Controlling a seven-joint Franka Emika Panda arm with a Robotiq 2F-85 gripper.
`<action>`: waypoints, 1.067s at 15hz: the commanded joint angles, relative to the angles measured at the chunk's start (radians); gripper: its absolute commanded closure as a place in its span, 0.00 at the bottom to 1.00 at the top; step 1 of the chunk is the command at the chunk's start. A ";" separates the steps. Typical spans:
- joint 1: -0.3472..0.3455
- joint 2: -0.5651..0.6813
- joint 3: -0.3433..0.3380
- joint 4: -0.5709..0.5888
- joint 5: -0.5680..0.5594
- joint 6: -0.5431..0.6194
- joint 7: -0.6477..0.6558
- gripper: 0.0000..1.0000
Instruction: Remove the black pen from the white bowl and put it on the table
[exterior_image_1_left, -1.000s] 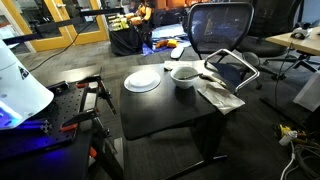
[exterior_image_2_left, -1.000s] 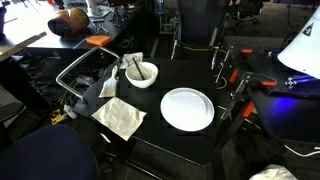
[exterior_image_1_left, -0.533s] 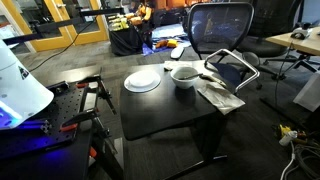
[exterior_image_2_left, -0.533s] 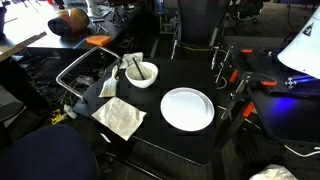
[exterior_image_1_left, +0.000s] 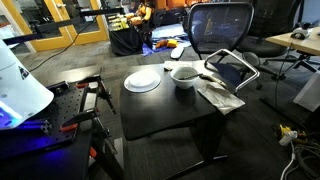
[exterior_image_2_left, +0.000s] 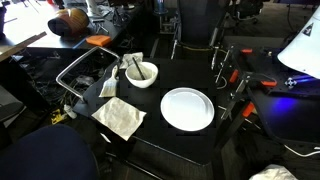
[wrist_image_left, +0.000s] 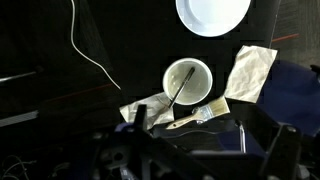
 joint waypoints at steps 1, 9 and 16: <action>0.003 0.011 0.006 0.002 0.000 0.017 0.016 0.00; 0.007 0.060 0.019 0.012 -0.003 0.062 0.074 0.00; 0.042 0.248 0.029 0.045 -0.028 0.201 0.301 0.00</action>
